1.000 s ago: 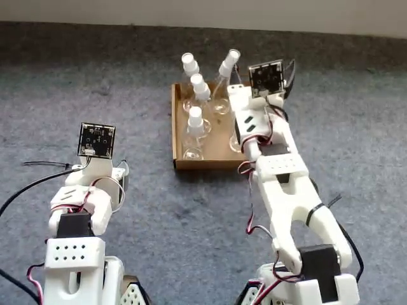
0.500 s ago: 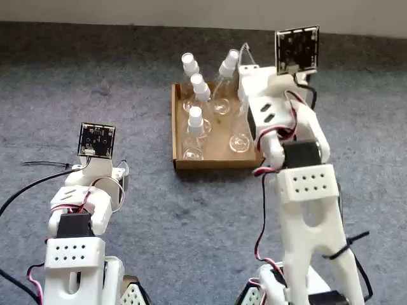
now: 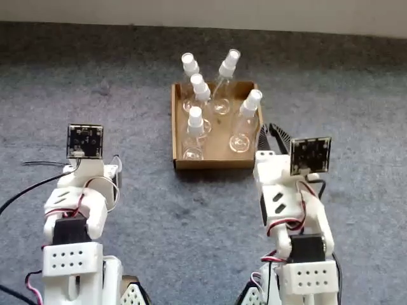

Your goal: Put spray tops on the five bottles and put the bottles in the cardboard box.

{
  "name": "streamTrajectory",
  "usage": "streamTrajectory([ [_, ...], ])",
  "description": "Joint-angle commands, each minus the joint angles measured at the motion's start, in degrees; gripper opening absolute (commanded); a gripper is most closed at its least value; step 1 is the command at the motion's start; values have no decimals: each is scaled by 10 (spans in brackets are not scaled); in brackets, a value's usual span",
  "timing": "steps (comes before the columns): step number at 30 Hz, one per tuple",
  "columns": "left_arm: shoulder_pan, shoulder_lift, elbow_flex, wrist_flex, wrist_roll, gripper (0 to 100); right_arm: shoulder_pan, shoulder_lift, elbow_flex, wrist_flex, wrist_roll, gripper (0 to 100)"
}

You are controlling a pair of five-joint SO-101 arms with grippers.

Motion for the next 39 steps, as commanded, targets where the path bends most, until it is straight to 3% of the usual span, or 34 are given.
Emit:
streamTrajectory([
  [1,-29,-108,13,16,41,161,11,-116,72,29,-2,5],
  [5,-31,-237,73,38,41,161,10,-225,164,62,-2,5],
  [9,-29,-342,150,54,40,161,11,-211,220,93,-4,5],
  [18,-31,-308,227,61,40,162,30,-221,297,155,-6,5],
  [33,-31,-311,227,242,40,159,30,-221,298,396,-3,5],
  [39,-31,-311,227,253,40,159,29,-220,298,465,-3,5],
])
